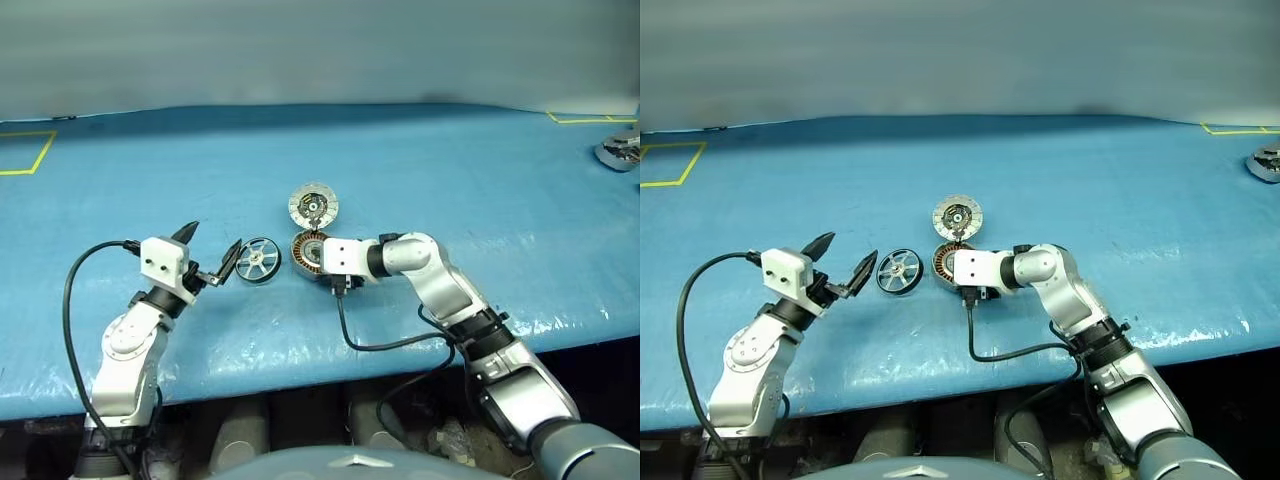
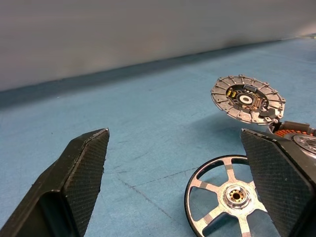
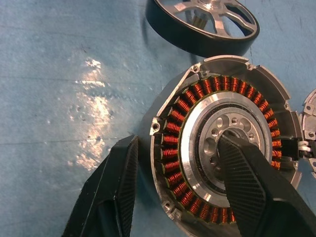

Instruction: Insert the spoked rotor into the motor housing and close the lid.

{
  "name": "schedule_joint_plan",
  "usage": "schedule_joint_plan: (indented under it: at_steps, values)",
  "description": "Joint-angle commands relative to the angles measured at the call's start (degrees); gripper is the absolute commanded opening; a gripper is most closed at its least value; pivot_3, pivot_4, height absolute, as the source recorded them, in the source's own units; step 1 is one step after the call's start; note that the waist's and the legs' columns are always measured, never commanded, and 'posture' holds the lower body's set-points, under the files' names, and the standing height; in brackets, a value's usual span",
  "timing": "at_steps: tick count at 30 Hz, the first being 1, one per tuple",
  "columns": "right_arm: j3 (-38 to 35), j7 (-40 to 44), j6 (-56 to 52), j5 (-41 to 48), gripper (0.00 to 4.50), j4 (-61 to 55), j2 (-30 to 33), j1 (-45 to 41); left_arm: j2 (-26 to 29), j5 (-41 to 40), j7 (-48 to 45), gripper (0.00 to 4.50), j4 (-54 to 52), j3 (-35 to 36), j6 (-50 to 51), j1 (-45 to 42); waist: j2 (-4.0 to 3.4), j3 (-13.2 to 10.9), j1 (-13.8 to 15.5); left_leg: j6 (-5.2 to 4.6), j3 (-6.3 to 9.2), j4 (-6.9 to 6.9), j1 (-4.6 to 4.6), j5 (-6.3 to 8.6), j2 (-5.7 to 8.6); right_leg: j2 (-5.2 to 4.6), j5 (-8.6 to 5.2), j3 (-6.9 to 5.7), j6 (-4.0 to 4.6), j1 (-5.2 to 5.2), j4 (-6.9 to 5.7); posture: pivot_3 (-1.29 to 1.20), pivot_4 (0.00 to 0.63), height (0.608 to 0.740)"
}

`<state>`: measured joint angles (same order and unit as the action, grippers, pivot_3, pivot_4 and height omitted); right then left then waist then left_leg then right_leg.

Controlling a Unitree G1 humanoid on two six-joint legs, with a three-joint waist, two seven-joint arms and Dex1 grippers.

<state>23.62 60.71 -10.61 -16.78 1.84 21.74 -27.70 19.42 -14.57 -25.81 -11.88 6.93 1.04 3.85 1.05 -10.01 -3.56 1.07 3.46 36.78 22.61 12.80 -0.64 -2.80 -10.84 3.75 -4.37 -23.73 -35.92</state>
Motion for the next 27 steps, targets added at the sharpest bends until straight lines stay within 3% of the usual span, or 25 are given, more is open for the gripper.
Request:
schedule_joint_plan:
  at_steps: [1, 11, 12, 14, 23, 27]
  values:
    - [3.83, 1.1, -2.54, 1.11, 2.4, -5.2, -0.59, 3.09, 0.39, -0.05, -0.36, 4.5, -0.73, 0.32, -0.55, -0.42, 0.0, 0.0, -0.02, 0.0, 0.0, 0.0, 0.0, 0.0, 0.0, 0.0, 0.0, 0.0, 0.0, 0.0, 0.0, 0.0, 0.15, 0.74]
    - [7.48, 2.09, -4.94, -0.79, 2.4, -8.09, 3.75, 4.88, 0.18, 0.17, -0.35, 4.5, -1.01, 0.38, -0.41, 0.03, 0.12, 0.07, 0.24, 0.03, 0.0, 0.03, 0.01, 0.02, -0.01, 0.0, -0.02, -0.01, 0.02, 0.0, 0.01, 0.0, 0.15, 0.74]
    - [7.06, 0.4, -4.33, -1.2, 2.89, -8.28, 3.53, 4.99, 0.21, 0.13, -0.35, 4.5, -1.09, 0.46, -0.39, 0.13, 0.15, 0.09, 0.39, 0.04, 0.0, 0.03, 0.01, 0.02, -0.01, 0.0, -0.02, -0.01, 0.02, 0.0, 0.02, 0.0, 0.15, 0.74]
    - [5.97, -2.1, -3.88, -1.02, 2.89, -8.87, 2.95, 5.11, 0.2, 0.12, -0.31, 4.5, -1.11, 0.5, -0.38, 0.18, 0.15, 0.09, 0.58, 0.05, 0.02, 0.02, 0.04, 0.03, -0.01, 0.0, -0.03, -0.03, 0.01, -0.01, 0.03, 0.0, 0.15, 0.74]
    - [-4.9, -2.94, -10.87, 12.86, 2.89, -19.68, 2.38, 8.32, 0.15, -0.06, -0.46, 4.5, -0.9, 0.53, -0.53, 0.09, 0.16, 0.05, 0.95, 0.06, 0.01, 0.12, 0.13, 0.04, -0.02, 0.0, -0.02, -0.03, 0.01, -0.05, 0.01, 0.0, 0.15, 0.74]
    - [-13.27, -9.36, -11.97, 16.32, 2.89, -20.55, 1.91, 9.93, 0.43, -0.64, -1.5, 4.5, -0.67, 0.44, -0.64, -0.04, 0.16, 0.05, 1.34, 0.07, 0.01, 0.16, 0.14, 0.04, -0.02, 0.0, -0.03, -0.03, 0.01, -0.05, 0.01, 0.0, 0.15, 0.74]
